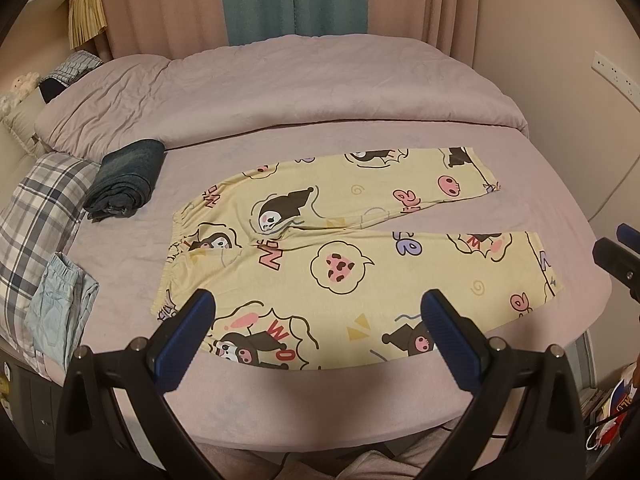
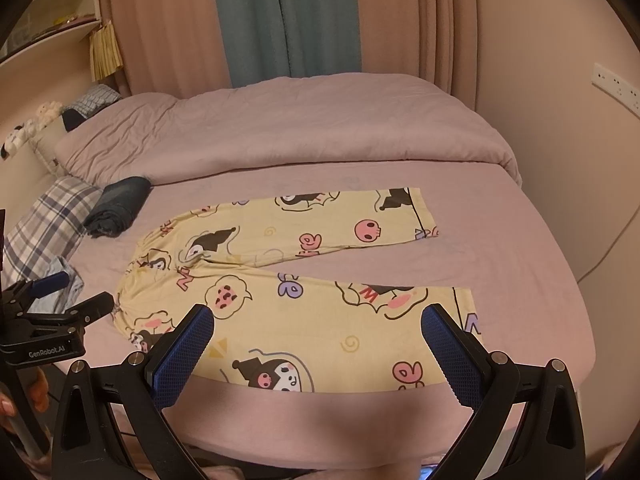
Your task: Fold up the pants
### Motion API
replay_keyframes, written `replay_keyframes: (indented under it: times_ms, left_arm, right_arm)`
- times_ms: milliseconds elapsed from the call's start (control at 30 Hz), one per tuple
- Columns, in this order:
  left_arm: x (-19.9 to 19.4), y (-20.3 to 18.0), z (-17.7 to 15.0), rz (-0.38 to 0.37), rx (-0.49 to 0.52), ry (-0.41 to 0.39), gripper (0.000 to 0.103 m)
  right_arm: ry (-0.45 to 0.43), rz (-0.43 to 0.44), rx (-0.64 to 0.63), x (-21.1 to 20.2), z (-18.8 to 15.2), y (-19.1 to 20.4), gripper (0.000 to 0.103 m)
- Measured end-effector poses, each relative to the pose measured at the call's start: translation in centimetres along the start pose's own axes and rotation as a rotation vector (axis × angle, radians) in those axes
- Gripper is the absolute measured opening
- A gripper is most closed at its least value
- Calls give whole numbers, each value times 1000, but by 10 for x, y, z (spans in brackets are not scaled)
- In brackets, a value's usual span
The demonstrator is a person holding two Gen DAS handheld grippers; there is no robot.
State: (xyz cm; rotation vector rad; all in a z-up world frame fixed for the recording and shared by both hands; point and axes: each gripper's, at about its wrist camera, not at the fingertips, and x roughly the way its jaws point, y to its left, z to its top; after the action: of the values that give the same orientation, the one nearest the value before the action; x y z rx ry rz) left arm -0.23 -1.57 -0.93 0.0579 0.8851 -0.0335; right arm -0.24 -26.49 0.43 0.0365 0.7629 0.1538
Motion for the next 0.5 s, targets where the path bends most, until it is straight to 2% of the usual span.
replay_keyframes:
  times_ms: [100, 233, 333, 500]
  left_arm:
    - [1, 0, 0, -9, 0, 1, 103]
    - [7, 7, -2, -102, 1, -23, 103]
    - [21, 22, -6, -164, -17, -45, 103]
    - [54, 47, -15, -93, 2, -58, 103]
  right_arm:
    - [0, 4, -1, 0, -1, 0, 103]
    - [0, 38, -32, 6, -6, 4, 103]
    - [-2, 41, -138, 17, -17, 21, 103]
    - [-15, -132, -350, 48, -44, 53, 103]
